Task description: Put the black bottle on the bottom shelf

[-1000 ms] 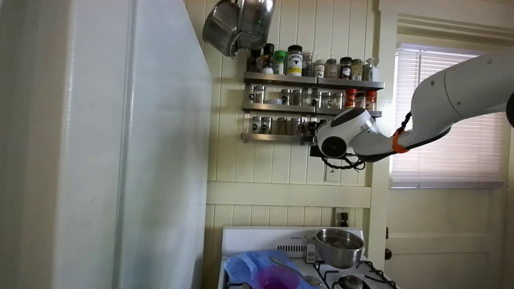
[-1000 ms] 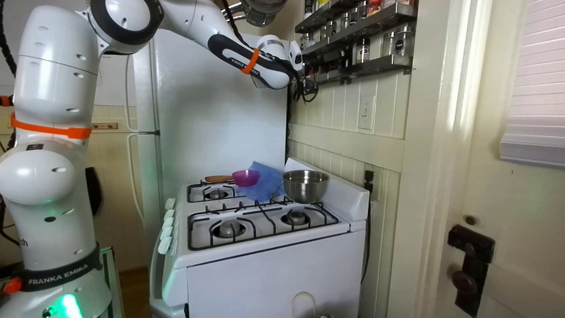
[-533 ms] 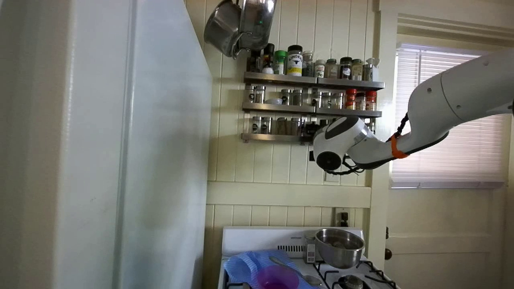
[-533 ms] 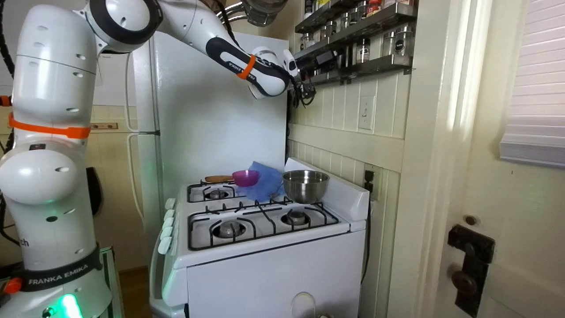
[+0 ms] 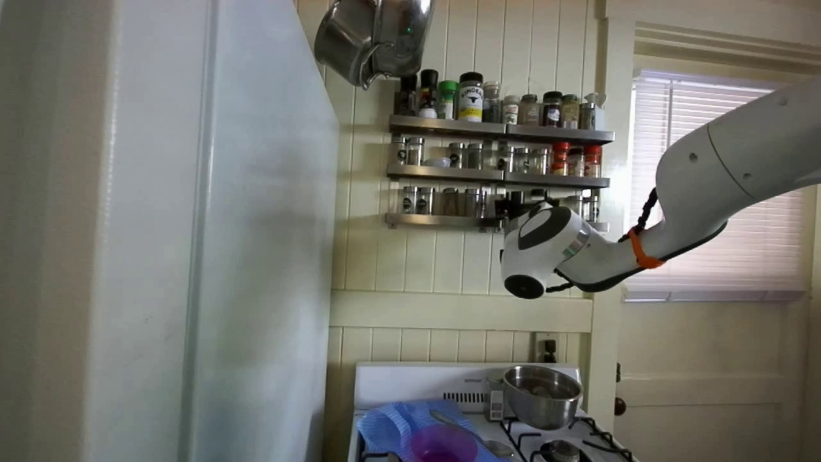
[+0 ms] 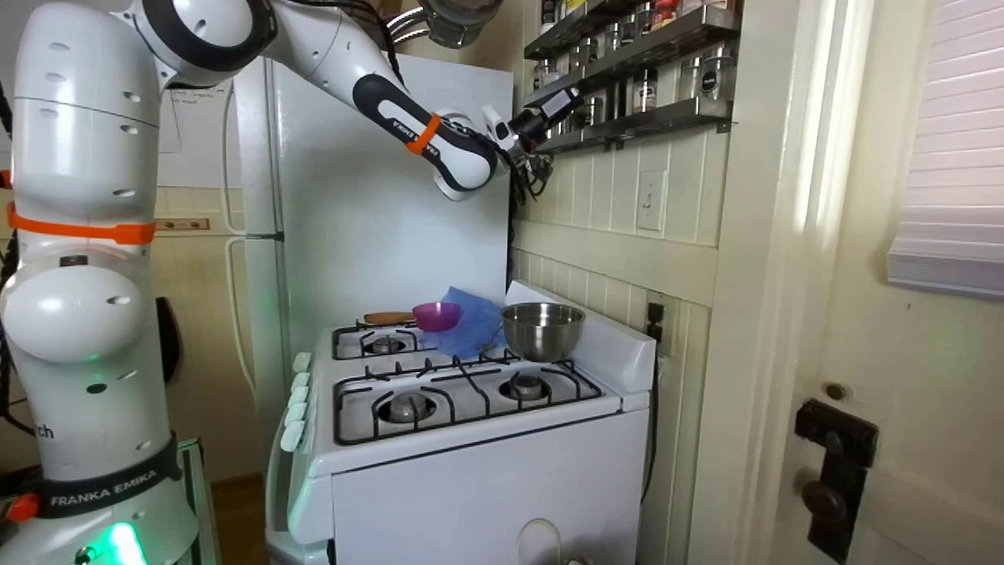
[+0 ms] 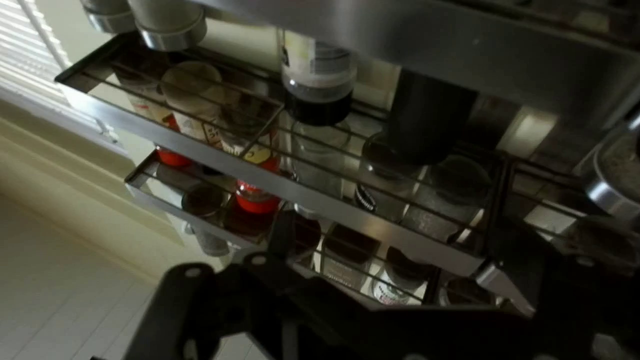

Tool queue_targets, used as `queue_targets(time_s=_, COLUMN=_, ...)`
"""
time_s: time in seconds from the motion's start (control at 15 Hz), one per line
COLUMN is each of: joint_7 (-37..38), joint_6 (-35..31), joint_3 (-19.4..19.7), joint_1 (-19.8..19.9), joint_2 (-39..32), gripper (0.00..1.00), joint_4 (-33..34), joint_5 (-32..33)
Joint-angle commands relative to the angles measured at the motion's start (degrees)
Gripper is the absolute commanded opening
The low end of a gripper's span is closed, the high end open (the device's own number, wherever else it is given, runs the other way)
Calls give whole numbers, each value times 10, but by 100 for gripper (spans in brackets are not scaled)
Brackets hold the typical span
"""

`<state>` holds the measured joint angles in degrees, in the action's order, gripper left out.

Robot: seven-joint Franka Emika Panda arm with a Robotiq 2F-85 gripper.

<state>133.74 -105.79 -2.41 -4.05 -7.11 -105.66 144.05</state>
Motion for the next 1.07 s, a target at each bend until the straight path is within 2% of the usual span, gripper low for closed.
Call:
queue_targets(time_s=0.0, joint_7=-29, joint_6=100, joint_3=69, joint_1=-108, joint_2=30, gripper=100, joint_4=-65, joint_5=0)
queue_targets(time_s=0.13, joint_7=-76, joint_6=156, joint_3=101, joint_1=-167, joint_2=50, gripper=100, joint_4=-109, joint_5=-2)
queue_targets(time_s=0.27, joint_7=-137, joint_6=188, joint_3=107, joint_1=-199, joint_2=84, gripper=100, joint_4=-165, joint_5=-3)
queue_targets(time_s=0.4, joint_7=-203, joint_6=217, joint_3=92, joint_1=-203, joint_2=124, gripper=100, joint_4=-220, joint_5=-3)
queue_targets(time_s=0.47, joint_7=-223, joint_6=217, joint_3=29, joint_1=-140, joint_2=151, gripper=100, joint_4=-246, joint_5=-5)
queue_targets(time_s=0.73, joint_7=-122, joint_6=219, joint_3=-19, joint_1=-129, joint_2=266, gripper=100, joint_4=-333, joint_5=-116)
queue_targets(time_s=1.0, joint_7=-64, joint_6=190, joint_3=-37, joint_1=-148, joint_2=393, gripper=100, joint_4=-407, joint_5=-219)
